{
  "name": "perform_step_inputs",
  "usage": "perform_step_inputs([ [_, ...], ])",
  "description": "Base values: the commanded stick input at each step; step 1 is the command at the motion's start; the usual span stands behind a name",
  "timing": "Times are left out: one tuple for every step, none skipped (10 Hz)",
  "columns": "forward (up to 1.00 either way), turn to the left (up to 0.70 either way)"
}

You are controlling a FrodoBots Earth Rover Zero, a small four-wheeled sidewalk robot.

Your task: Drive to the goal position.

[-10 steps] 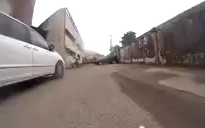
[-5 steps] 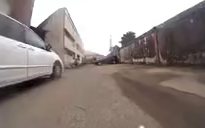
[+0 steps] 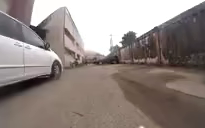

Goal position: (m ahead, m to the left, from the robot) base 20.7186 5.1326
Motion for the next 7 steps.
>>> perform_step_inputs([
  [0.3,0.0],
  [0.3,0.0],
  [0.3,0.0],
  [0.3,0.0],
  [0.3,0.0],
  [0.3,0.0],
  [0.3,0.0],
])
